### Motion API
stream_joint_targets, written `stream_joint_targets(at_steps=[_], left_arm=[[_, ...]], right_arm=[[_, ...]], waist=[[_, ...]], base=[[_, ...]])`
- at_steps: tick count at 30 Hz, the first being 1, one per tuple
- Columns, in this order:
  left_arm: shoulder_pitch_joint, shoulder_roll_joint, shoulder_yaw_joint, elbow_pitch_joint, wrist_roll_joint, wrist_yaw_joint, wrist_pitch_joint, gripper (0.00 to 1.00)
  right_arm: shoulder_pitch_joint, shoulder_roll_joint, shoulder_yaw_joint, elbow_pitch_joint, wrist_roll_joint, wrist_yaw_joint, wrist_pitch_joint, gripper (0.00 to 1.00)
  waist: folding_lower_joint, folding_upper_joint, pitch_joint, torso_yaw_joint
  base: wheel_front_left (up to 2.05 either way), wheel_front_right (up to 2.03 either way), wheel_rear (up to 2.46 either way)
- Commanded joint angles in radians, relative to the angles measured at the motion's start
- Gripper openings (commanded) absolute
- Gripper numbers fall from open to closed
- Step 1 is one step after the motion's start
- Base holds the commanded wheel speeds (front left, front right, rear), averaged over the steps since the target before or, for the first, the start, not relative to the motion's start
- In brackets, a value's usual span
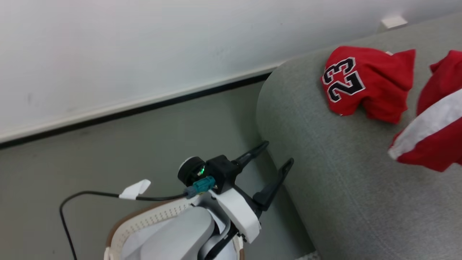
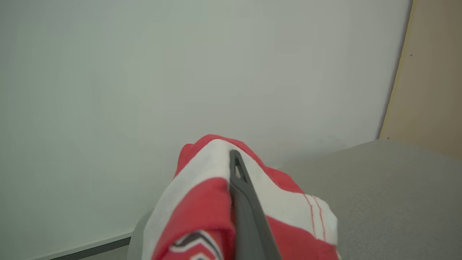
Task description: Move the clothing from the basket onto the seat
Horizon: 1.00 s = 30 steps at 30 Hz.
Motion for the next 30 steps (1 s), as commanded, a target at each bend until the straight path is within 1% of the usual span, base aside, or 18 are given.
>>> stream_joint_targets(at_steps=[1,7,10,12,14,15,16,17,19,20,21,25,28,29,30], left_arm=[[-0.021,0.013,0.002,-0.006,0.020,0.001,0.009,1.00],[-0.047,0.033,0.003,-0.009,0.025,0.002,0.022,1.00],[-0.061,0.033,0.001,-0.009,0.027,0.000,0.021,1.00],[-0.066,0.032,0.002,-0.007,0.026,0.000,0.019,1.00],[-0.069,0.032,0.002,-0.004,0.026,0.000,0.016,1.00],[-0.071,0.031,0.003,-0.002,0.026,0.001,0.015,1.00],[-0.072,0.029,0.003,0.000,0.025,0.000,0.013,1.00],[-0.073,0.027,0.003,0.002,0.023,0.000,0.012,1.00],[-0.069,0.028,0.006,0.010,0.017,0.001,0.008,1.00],[-0.065,0.028,0.009,0.013,0.013,0.002,0.005,1.00],[-0.060,0.028,0.010,0.015,0.010,0.003,0.003,1.00],[-0.042,0.026,0.013,0.029,0.002,0.002,-0.002,1.00],[-0.023,0.023,0.018,0.039,-0.005,0.002,-0.006,1.00],[-0.023,0.023,0.018,0.039,-0.005,0.002,-0.006,1.00],[-0.014,0.023,0.021,0.042,-0.008,0.002,-0.009,1.00]], right_arm=[[-0.038,-0.023,-0.005,0.052,0.020,-0.002,0.001,0.00],[-0.135,-0.056,0.012,0.284,0.019,-0.002,0.014,0.00],[-0.185,-0.052,0.034,0.413,-0.001,-0.002,0.022,0.00],[-0.206,-0.041,0.074,0.490,-0.017,-0.002,0.054,0.01],[-0.221,-0.042,0.115,0.564,-0.030,-0.002,0.111,0.13],[-0.228,-0.044,0.137,0.596,-0.037,-0.002,0.146,0.23],[-0.237,-0.046,0.157,0.611,-0.037,-0.002,0.164,0.23],[-0.248,-0.049,0.167,0.620,-0.027,-0.002,0.170,0.55],[-0.251,-0.050,0.192,0.639,-0.019,-0.002,0.171,0.70],[-0.250,-0.046,0.204,0.646,-0.014,-0.002,0.171,0.87],[-0.251,-0.045,0.215,0.651,-0.010,-0.002,0.173,1.00],[-0.251,-0.055,0.270,0.660,-0.010,-0.002,0.176,1.00],[-0.223,-0.042,0.322,0.649,0.020,-0.002,0.228,1.00],[-0.223,-0.042,0.322,0.649,0.020,-0.002,0.228,1.00],[-0.214,-0.045,0.344,0.634,0.028,-0.002,0.248,1.00]], waist=[[-0.0001,-0.0001,0.081,0.049],[-0.0001,-0.0001,0.171,0.076],[-0.0001,-0.0001,0.195,0.086],[-0.0001,-0.0001,0.205,0.090],[-0.0001,-0.0001,0.208,0.091],[-0.0001,-0.0001,0.209,0.091],[-0.0001,-0.0001,0.207,0.091],[-0.0001,-0.0001,0.205,0.092],[-0.0001,-0.0001,0.197,0.089],[-0.0001,-0.0001,0.191,0.086],[-0.0001,-0.0001,0.185,0.083],[-0.0001,-0.0001,0.148,0.069],[-0.0001,-0.0001,0.104,0.058],[-0.0001,-0.0001,0.104,0.058],[-0.0001,-0.0001,0.088,0.055]], base=[[0.00,0.00,0.00],[0.00,0.00,0.00],[0.00,0.00,0.00],[0.00,0.00,0.00],[0.00,0.00,0.00],[0.00,0.00,0.00],[0.00,0.00,0.00],[0.00,0.00,0.00],[0.00,0.00,0.00],[0.00,0.00,0.00],[0.00,0.00,0.00],[0.00,0.00,0.00],[0.00,0.00,0.00],[0.00,0.00,0.00],[0.00,0.00,0.00]])
